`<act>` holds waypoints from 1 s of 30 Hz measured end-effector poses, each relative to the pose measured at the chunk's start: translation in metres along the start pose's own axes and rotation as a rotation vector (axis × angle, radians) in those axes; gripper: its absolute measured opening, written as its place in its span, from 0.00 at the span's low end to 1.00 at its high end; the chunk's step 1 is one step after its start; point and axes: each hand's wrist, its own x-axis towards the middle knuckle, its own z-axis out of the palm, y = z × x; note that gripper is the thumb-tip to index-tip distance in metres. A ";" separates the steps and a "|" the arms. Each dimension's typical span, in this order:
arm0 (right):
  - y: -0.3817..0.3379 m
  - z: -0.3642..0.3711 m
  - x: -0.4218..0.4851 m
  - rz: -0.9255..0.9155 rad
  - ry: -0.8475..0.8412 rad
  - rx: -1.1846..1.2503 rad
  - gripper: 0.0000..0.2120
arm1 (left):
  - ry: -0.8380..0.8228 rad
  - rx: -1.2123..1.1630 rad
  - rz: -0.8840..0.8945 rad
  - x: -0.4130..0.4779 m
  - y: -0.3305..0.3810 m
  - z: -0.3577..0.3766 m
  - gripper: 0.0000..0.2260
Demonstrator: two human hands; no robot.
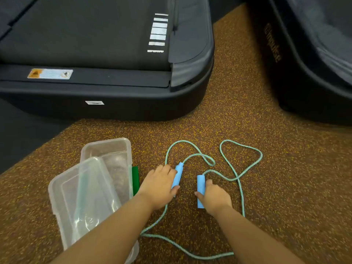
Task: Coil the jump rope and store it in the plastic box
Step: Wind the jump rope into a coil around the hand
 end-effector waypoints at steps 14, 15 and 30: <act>-0.008 -0.022 -0.003 0.038 -0.137 0.278 0.14 | -0.101 -1.358 -0.203 -0.001 -0.008 -0.045 0.27; -0.008 -0.029 -0.005 0.034 -0.125 0.285 0.13 | -0.104 -1.553 -0.238 -0.004 -0.008 -0.055 0.24; -0.045 -0.164 -0.109 -0.503 -0.816 0.093 0.25 | -0.123 -2.255 -0.019 -0.051 0.035 -0.121 0.23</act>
